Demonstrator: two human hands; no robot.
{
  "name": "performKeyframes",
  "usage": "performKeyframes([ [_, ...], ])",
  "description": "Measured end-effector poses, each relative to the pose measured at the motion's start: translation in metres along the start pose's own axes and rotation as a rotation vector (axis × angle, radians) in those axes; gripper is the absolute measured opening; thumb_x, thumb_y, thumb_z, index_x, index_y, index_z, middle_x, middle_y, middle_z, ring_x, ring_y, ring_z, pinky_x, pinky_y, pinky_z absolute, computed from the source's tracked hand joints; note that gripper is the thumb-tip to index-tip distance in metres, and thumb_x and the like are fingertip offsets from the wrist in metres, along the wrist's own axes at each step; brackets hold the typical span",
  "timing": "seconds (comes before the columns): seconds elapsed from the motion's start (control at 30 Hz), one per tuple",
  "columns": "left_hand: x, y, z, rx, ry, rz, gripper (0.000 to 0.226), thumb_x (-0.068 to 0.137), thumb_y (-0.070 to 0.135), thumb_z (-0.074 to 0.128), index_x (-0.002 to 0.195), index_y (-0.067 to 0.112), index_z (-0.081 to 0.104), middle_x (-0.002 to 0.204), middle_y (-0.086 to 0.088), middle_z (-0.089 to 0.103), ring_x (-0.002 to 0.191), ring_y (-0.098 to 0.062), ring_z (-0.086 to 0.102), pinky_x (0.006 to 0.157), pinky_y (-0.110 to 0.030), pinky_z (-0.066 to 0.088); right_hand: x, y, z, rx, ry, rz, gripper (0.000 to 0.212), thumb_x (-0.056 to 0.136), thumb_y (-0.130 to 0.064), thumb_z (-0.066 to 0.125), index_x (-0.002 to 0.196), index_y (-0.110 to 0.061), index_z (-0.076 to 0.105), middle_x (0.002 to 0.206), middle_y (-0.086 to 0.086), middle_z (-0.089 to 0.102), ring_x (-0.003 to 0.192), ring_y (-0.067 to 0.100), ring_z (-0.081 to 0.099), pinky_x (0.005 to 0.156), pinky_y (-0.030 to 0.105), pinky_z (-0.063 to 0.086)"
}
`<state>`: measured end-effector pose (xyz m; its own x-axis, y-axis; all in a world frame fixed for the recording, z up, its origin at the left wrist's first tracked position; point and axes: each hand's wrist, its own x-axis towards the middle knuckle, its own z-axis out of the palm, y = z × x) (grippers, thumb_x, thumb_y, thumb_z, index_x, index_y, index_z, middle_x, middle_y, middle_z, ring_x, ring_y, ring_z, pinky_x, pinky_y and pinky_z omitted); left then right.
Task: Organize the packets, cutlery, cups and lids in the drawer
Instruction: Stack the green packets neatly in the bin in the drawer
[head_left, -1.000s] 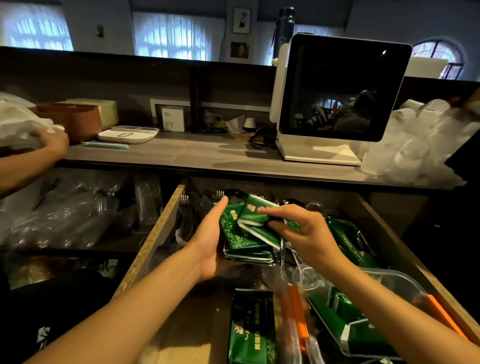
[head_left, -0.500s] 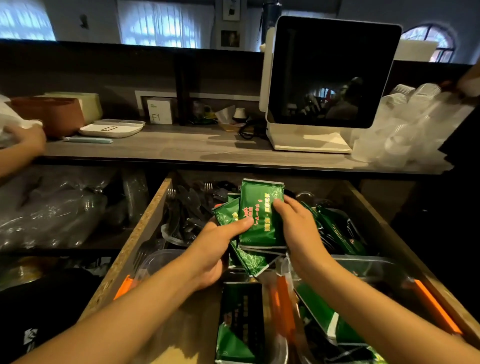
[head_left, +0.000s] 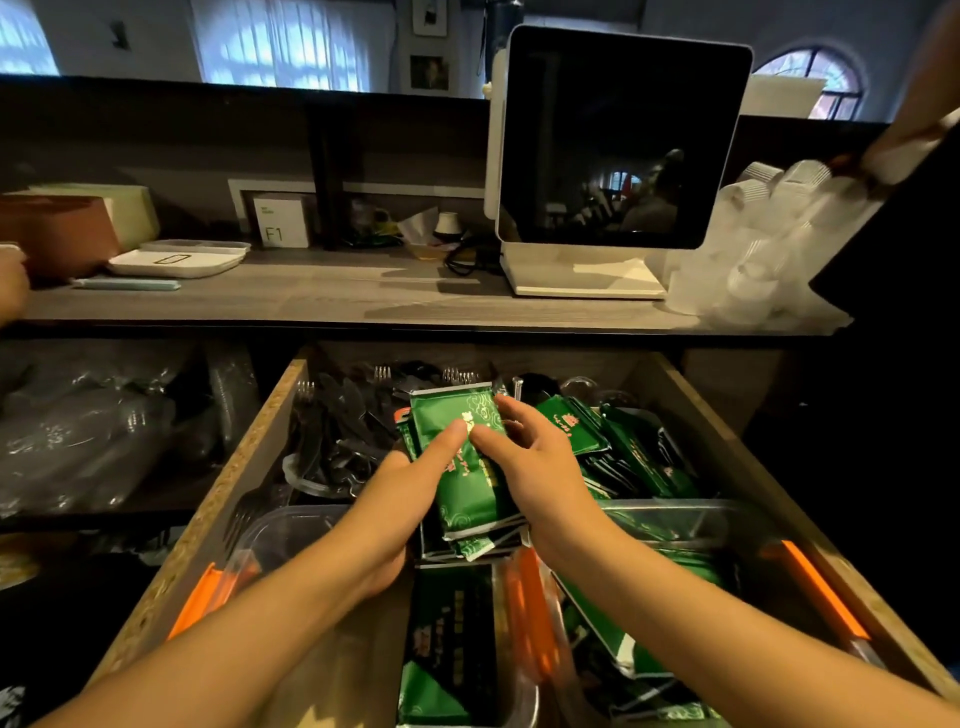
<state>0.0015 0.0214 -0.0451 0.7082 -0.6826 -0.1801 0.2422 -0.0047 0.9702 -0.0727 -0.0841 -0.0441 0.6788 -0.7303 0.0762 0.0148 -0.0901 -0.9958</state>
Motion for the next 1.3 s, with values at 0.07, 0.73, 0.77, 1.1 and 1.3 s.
performKeyframes([
  [0.07,-0.001,-0.002,0.002,-0.018,-0.039,-0.026,0.039,0.08,0.042,0.076,0.106,0.016,0.063,0.098,-0.004,0.078,0.099,-0.023,0.073,0.1,-0.045,0.052,-0.001,0.001,0.0,0.065,0.031,0.001,0.052,0.09,-0.024,0.068,0.139,-0.022,0.051,0.137,-0.003,0.054,0.126,0.014,0.051,0.108,0.04,0.044],
  [0.73,0.008,-0.015,-0.001,-0.113,0.023,0.03,0.074,0.063,0.036,0.078,0.126,0.002,0.059,0.107,-0.017,0.075,0.094,-0.03,0.074,0.075,-0.036,0.056,0.083,0.036,-0.117,-0.968,-0.003,0.16,0.08,0.083,-0.064,0.061,0.133,-0.003,0.051,0.135,0.016,0.056,0.12,0.031,0.055,0.094,0.035,0.044],
  [0.77,0.008,-0.015,-0.001,-0.107,0.021,0.036,0.074,0.063,0.035,0.078,0.126,0.002,0.059,0.106,-0.016,0.075,0.094,-0.03,0.074,0.075,-0.036,0.055,0.084,0.038,-0.116,-1.034,-0.019,0.158,0.076,0.082,-0.068,0.059,0.123,-0.004,0.056,0.128,0.017,0.059,0.114,0.032,0.057,0.091,0.037,0.045],
  [1.1,0.011,-0.018,-0.002,-0.088,0.008,0.054,0.069,0.065,0.033,0.076,0.123,0.001,0.062,0.103,-0.016,0.076,0.095,-0.03,0.074,0.08,-0.037,0.055,0.092,0.05,-0.119,-0.822,-0.003,0.241,0.06,0.085,-0.049,0.07,0.122,-0.008,0.049,0.115,0.009,0.061,0.095,0.021,0.056,0.075,0.032,0.042],
  [1.3,0.013,-0.019,-0.005,-0.085,-0.003,0.041,0.072,0.066,0.035,0.082,0.126,0.002,0.06,0.106,-0.016,0.076,0.098,-0.032,0.074,0.085,-0.041,0.055,0.093,0.053,-0.121,-0.86,0.127,0.062,0.03,0.092,-0.03,0.065,0.115,-0.011,0.064,0.1,0.009,0.069,0.094,0.028,0.065,0.068,0.029,0.042],
])
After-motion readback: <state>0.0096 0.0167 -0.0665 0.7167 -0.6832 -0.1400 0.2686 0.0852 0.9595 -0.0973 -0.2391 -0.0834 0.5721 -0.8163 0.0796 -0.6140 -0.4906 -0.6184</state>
